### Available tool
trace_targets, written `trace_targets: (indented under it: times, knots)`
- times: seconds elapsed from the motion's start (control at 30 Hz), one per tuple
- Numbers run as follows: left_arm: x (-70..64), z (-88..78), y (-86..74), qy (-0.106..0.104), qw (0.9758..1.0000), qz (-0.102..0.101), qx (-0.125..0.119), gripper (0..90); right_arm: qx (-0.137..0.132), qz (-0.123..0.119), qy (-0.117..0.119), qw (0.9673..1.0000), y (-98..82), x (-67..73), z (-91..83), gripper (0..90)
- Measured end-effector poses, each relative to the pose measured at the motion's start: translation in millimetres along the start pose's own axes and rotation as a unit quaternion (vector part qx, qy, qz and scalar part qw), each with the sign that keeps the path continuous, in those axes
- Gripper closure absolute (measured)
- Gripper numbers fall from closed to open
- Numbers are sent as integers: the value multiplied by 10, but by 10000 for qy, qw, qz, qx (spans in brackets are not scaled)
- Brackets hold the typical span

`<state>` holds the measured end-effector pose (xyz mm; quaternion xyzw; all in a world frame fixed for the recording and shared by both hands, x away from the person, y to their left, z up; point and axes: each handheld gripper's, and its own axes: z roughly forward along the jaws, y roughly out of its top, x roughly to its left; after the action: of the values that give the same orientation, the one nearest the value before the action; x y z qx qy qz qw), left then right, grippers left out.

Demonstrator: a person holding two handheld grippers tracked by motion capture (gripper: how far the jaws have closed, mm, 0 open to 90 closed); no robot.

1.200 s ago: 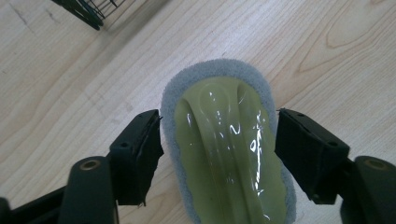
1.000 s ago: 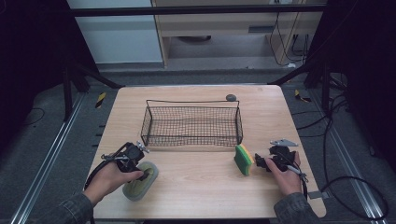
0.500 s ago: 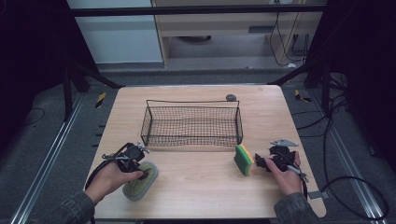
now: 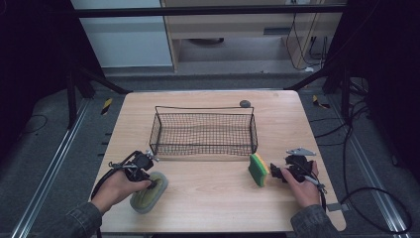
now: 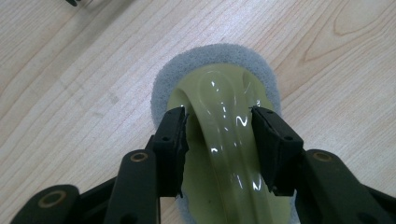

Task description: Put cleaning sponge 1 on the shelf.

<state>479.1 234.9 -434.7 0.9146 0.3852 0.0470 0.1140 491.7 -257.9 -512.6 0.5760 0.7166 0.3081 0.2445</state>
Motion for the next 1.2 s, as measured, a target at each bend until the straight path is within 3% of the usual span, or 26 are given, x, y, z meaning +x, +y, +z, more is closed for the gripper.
trace_targets:
  times: [0.23, 0.5, 0.67, 1.03, 1.2]
  knots:
    - [10, 16, -2, -32, 10000, -4, 12, 572, -1, -4, 3, 10000, 0, 2, 0, 7]
    - [14, -2, -7, -84, 9999, 88, 24, 691, -1, -6, 4, 10000, 0, 2, 1, 7]
    - [-12, -36, -21, -24, 9995, 330, -11, 694, 2, -21, 0, 10000, 0, 1, 1, 7]
    - [-21, -194, -92, 62, 9970, 643, -431, 695, 7, -32, 1, 10000, 2, 3, 2, 7]
    - [24, -269, -114, 82, 9955, 655, -684, 695, -2, -39, 0, 10000, 3, 4, 5, 7]
